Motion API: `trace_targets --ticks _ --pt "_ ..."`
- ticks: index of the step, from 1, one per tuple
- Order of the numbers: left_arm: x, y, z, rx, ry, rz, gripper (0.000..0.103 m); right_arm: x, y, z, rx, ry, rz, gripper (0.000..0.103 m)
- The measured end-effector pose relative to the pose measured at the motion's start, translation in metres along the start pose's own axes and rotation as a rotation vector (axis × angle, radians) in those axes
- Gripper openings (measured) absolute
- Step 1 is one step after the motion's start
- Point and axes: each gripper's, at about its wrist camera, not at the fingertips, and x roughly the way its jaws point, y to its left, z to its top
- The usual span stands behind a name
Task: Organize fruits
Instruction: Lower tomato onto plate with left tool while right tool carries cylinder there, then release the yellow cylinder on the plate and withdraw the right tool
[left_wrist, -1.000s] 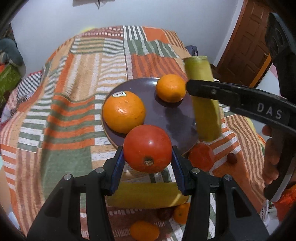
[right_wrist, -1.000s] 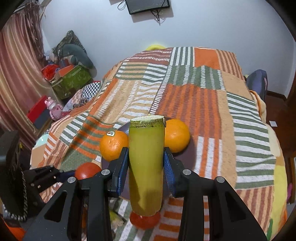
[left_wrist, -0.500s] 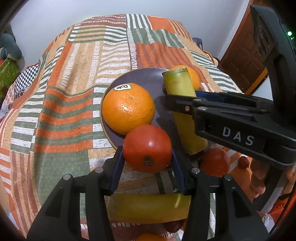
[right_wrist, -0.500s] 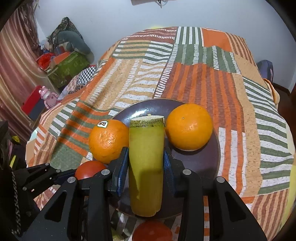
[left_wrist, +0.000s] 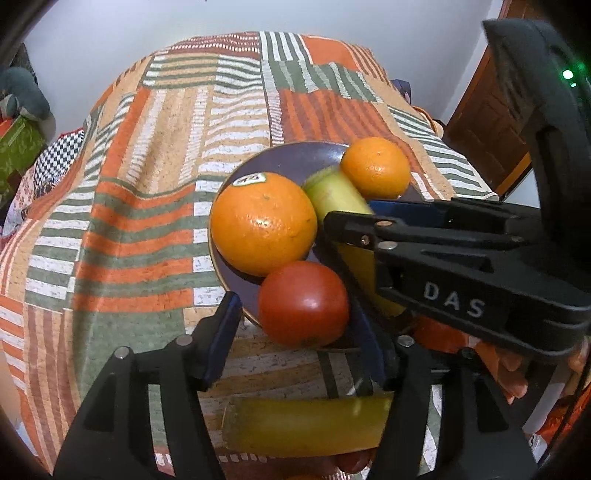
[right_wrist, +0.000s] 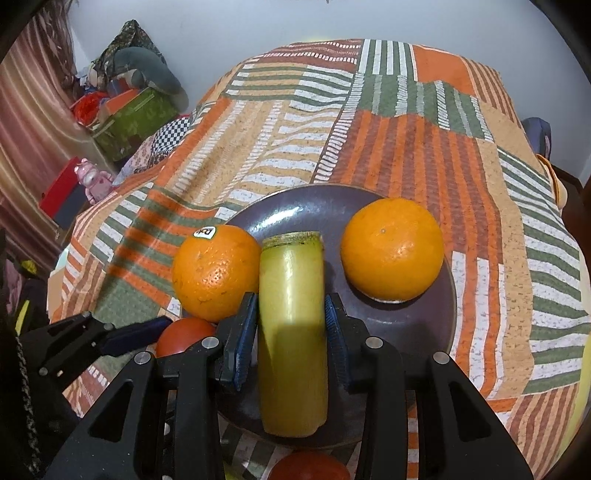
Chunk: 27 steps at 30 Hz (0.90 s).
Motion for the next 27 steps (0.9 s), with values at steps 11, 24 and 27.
trace_targets --ticks 11,24,27 --pt "-0.043 0.009 -0.008 -0.008 -0.075 0.030 0.063 -0.037 0.006 -0.008 -0.026 -0.064 0.014 0.036" --pt "-0.104 0.034 -0.050 -0.025 -0.144 0.111 0.065 -0.084 0.037 -0.042 -0.119 -0.114 0.031 0.037" --pt "-0.106 0.042 -0.065 -0.034 -0.134 0.133 0.066 -0.078 0.049 -0.054 -0.154 -0.084 0.042 0.037"
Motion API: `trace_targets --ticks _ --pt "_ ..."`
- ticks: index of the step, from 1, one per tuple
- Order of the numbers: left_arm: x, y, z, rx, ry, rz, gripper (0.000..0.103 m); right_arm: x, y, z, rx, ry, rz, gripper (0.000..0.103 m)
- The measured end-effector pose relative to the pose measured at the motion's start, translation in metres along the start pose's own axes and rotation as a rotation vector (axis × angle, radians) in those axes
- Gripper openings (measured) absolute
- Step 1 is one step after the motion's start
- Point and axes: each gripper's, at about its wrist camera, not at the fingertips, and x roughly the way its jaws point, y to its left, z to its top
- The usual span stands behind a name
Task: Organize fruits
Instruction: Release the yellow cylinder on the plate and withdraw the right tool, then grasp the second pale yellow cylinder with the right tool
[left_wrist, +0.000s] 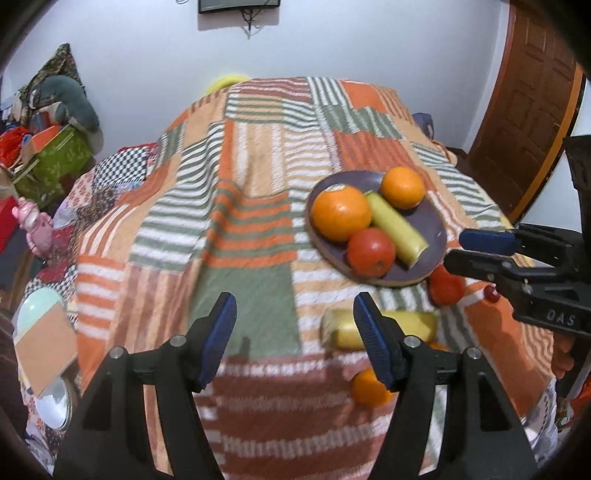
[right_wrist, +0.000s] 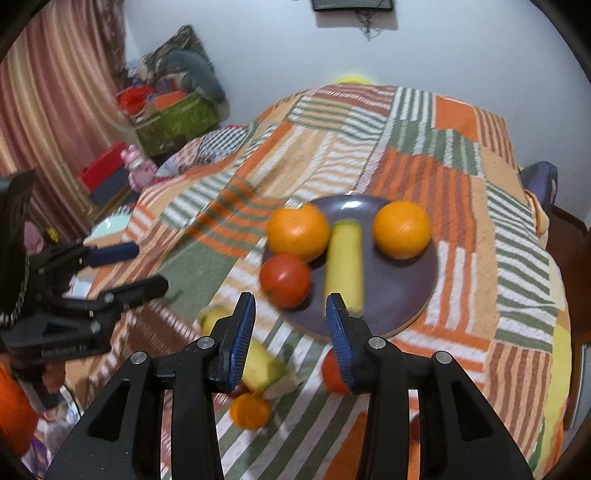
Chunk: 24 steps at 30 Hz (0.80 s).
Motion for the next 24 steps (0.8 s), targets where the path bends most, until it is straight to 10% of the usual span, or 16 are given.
trace_targets --ticks 24 --pt "0.034 0.041 -0.047 -0.123 0.108 -0.051 0.066 0.106 0.052 -0.007 -0.180 0.284 0.072 0.056"
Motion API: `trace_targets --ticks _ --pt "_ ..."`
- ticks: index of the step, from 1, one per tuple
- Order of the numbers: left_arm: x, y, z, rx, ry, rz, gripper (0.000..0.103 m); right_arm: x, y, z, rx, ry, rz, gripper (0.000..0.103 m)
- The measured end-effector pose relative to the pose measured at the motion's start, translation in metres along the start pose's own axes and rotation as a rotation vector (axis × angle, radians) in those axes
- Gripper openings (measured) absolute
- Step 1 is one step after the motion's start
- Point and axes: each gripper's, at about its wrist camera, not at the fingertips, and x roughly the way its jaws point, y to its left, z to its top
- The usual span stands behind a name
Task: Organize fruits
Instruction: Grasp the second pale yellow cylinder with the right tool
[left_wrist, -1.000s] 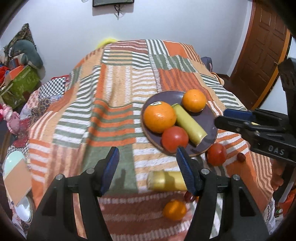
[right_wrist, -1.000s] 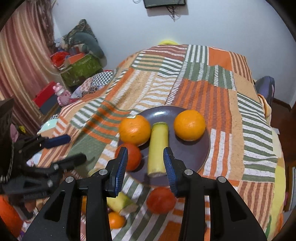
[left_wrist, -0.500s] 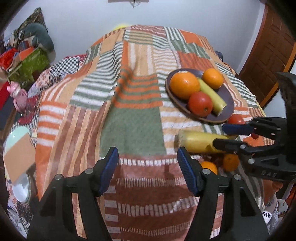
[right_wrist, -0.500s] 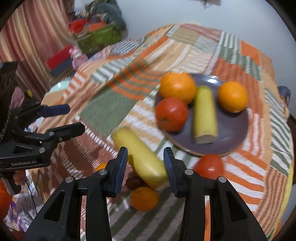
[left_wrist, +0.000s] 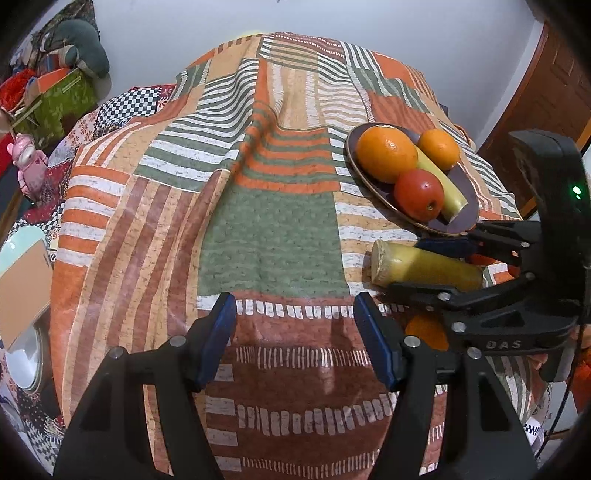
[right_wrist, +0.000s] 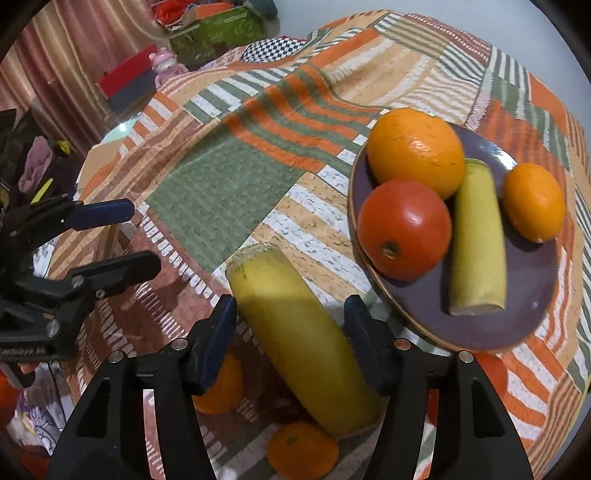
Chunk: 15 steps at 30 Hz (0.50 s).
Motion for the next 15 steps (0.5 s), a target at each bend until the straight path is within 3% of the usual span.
trace_targets --ticks 7,15 --pt "-0.005 -0.005 -0.001 0.003 -0.004 -0.011 0.066 -0.004 -0.005 0.005 0.036 -0.038 0.007 0.038" --pt "-0.017 -0.031 -0.003 0.046 -0.019 -0.042 0.066 -0.052 -0.022 -0.017 0.109 -0.159 -0.037 0.036"
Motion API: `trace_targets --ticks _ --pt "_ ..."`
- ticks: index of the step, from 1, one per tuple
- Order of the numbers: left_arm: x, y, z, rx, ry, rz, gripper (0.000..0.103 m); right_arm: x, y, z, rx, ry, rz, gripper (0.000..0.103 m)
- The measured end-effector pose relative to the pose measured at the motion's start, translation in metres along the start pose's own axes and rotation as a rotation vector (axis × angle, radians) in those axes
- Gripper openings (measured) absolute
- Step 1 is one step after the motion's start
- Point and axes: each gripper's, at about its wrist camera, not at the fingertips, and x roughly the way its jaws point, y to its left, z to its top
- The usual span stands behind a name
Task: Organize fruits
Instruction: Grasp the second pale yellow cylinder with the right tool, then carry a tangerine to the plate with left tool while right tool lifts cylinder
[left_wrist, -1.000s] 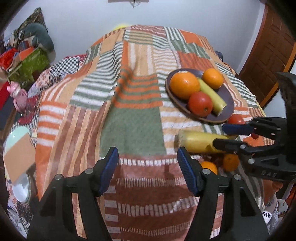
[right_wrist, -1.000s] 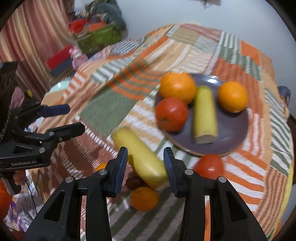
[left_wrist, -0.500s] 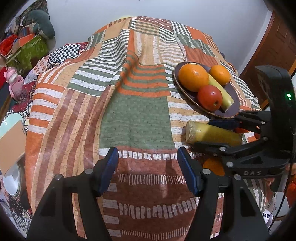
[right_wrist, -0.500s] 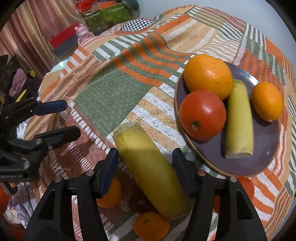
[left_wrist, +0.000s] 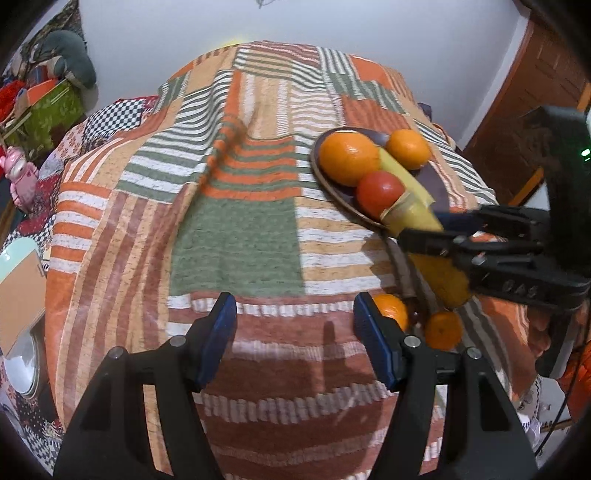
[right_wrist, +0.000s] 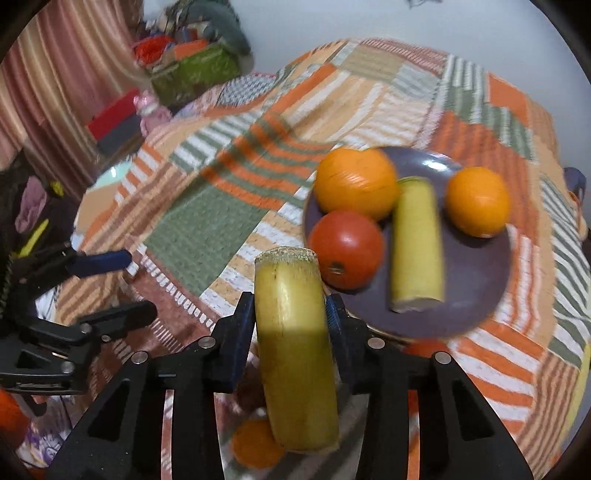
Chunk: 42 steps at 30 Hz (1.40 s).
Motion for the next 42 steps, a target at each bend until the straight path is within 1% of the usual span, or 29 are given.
trace_targets --ticks 3,5,7,9,12,16,19,21,24,25,27,29,34,39,42 --pt "0.000 -0.012 -0.001 0.020 0.004 -0.011 0.066 -0.030 -0.010 -0.010 0.030 -0.074 -0.030 0.036" --pt "0.002 -0.020 -0.002 0.024 0.009 -0.024 0.066 -0.045 -0.018 -0.018 0.065 -0.114 -0.027 0.036" --pt "0.005 -0.025 -0.005 0.026 0.019 -0.040 0.066 -0.056 -0.023 -0.028 0.079 -0.141 -0.049 0.036" --pt "0.008 -0.031 -0.007 0.023 0.030 -0.054 0.066 -0.058 -0.025 -0.034 0.080 -0.147 -0.068 0.036" --pt "0.012 -0.039 -0.009 0.024 0.042 -0.079 0.066 -0.059 -0.028 -0.043 0.098 -0.159 -0.057 0.036" --pt "0.016 -0.047 -0.009 0.036 0.045 -0.079 0.064 -0.063 -0.026 -0.050 0.086 -0.177 -0.062 0.036" --pt "0.021 -0.050 -0.009 0.035 0.054 -0.088 0.060 -0.061 -0.027 -0.054 0.098 -0.181 -0.039 0.037" --pt "0.025 -0.051 -0.008 0.034 0.064 -0.094 0.055 -0.058 -0.027 -0.055 0.104 -0.177 -0.018 0.038" --pt "0.031 -0.053 -0.008 0.033 0.075 -0.098 0.049 -0.051 -0.024 -0.057 0.098 -0.159 -0.041 0.038" --pt "0.033 -0.053 -0.008 0.033 0.077 -0.100 0.047 -0.047 -0.026 -0.058 0.103 -0.151 -0.037 0.038" --pt "0.037 -0.052 -0.008 0.030 0.083 -0.103 0.041 -0.046 -0.029 -0.062 0.123 -0.159 -0.025 0.038" --pt "0.040 -0.051 -0.008 0.029 0.086 -0.098 0.038 -0.046 -0.032 -0.062 0.130 -0.161 -0.023 0.038" --pt "0.041 -0.050 -0.006 0.024 0.078 -0.104 0.038 -0.041 -0.033 -0.063 0.132 -0.144 -0.021 0.037" --pt "0.036 -0.050 -0.003 0.029 0.068 -0.103 0.038 -0.049 -0.039 -0.060 0.170 -0.145 -0.025 0.035" --pt "0.028 -0.051 0.003 0.031 0.043 -0.105 0.038 -0.058 -0.047 -0.059 0.202 -0.162 -0.003 0.035"
